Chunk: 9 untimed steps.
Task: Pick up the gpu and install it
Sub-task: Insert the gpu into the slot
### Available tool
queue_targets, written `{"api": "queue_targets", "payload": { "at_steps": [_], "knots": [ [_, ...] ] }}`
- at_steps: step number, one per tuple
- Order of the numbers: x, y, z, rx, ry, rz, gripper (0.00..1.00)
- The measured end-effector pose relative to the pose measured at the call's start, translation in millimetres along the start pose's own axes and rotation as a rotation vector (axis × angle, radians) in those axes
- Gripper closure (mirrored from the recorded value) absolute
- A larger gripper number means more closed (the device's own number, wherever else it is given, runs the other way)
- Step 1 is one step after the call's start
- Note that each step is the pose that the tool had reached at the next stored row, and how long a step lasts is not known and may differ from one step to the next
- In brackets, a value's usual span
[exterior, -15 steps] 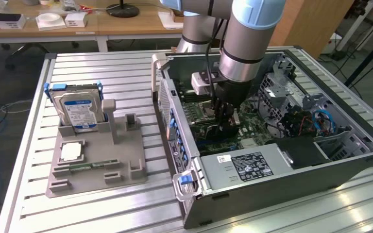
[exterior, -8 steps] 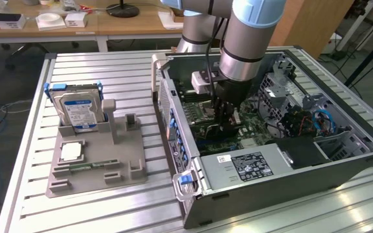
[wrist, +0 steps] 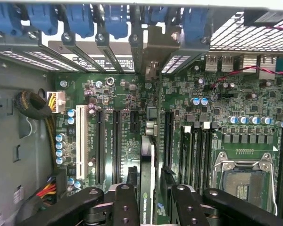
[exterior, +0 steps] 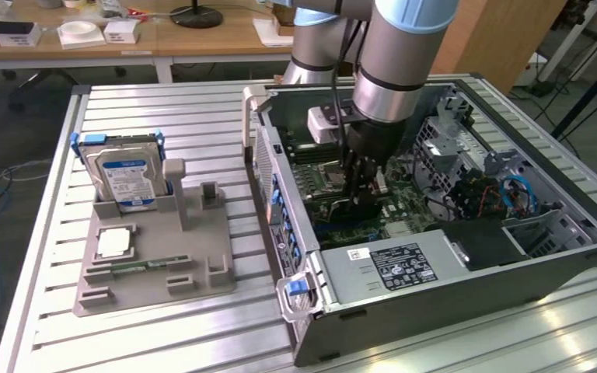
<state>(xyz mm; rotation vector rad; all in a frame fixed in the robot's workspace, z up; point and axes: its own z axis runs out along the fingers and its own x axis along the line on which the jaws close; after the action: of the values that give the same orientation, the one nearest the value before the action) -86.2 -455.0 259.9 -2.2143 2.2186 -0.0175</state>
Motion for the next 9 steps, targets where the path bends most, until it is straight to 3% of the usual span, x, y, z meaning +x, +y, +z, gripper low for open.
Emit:
{"api": "queue_targets", "payload": {
  "at_steps": [2,3,9],
  "knots": [
    [0.0,0.0,-3.7,0.0,0.0,0.0,0.68],
    [0.0,-0.1,-5.6,0.0,0.0001,0.0,0.74],
    [0.0,-0.1,-7.2,0.0,0.0,0.0,0.75]
  ]
}}
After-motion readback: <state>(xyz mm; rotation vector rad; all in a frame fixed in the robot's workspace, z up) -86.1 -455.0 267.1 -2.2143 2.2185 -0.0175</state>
